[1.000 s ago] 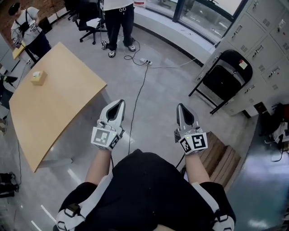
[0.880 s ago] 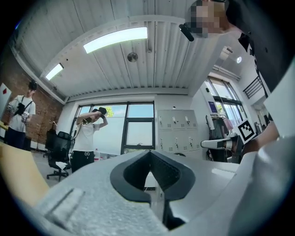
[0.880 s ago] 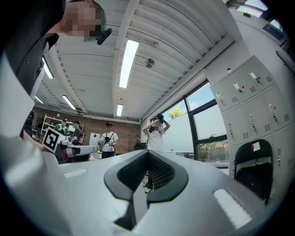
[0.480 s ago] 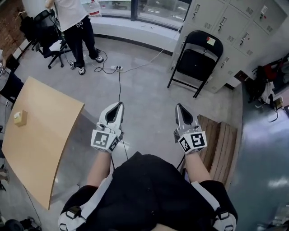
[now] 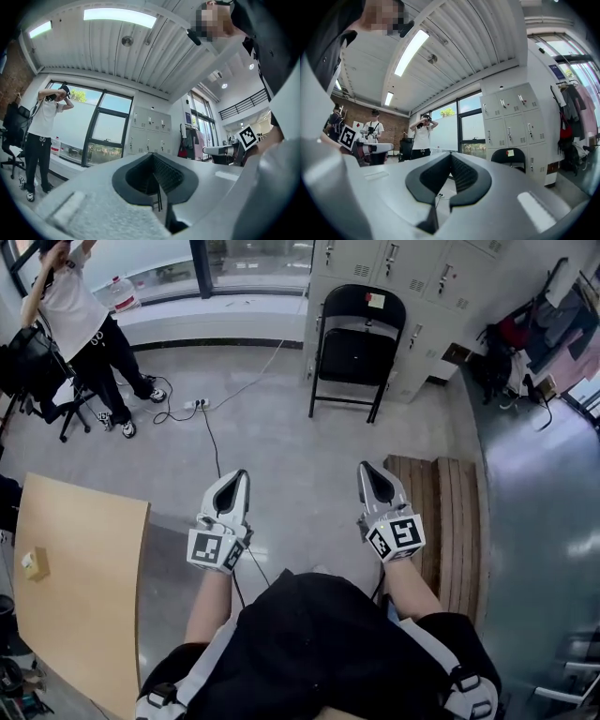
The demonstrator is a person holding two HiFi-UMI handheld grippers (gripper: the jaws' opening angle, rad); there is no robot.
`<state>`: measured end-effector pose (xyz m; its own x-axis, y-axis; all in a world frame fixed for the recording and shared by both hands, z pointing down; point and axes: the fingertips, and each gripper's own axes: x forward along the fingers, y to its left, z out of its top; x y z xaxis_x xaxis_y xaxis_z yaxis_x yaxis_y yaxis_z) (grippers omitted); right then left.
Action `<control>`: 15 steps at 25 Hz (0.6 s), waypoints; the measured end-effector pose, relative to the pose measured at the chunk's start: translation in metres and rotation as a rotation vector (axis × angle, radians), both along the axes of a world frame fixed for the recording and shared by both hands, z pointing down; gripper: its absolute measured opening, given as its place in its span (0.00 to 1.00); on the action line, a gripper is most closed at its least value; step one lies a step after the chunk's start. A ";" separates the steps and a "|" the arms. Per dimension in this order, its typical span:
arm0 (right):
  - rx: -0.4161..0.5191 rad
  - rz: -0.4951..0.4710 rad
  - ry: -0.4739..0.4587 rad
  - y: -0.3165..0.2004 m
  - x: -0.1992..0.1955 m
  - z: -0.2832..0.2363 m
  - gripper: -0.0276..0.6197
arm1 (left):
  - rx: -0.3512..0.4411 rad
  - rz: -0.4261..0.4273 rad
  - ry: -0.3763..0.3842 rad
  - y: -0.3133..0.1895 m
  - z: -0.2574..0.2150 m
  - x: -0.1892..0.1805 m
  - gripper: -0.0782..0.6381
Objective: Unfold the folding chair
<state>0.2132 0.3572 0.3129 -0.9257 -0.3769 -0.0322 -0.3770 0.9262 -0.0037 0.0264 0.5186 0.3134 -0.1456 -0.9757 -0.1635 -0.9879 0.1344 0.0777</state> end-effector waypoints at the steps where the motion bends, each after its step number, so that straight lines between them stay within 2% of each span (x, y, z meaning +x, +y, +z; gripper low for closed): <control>1: 0.003 0.012 0.004 -0.001 0.003 0.001 0.05 | -0.002 0.011 0.002 -0.005 0.001 0.000 0.11; 6: 0.003 0.083 0.008 -0.022 0.020 0.005 0.05 | -0.018 0.055 0.032 -0.038 0.002 0.005 0.11; 10: -0.005 0.126 -0.003 -0.057 0.041 0.008 0.05 | -0.033 0.081 0.023 -0.072 0.004 0.018 0.11; 15: -0.011 0.152 -0.015 -0.103 0.063 0.012 0.05 | -0.035 0.070 0.030 -0.108 -0.002 0.028 0.11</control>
<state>0.2761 0.2543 0.3248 -0.8572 -0.5133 -0.0408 -0.5129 0.8582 -0.0207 0.0549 0.4104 0.3117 -0.0815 -0.9887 -0.1256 -0.9922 0.0686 0.1038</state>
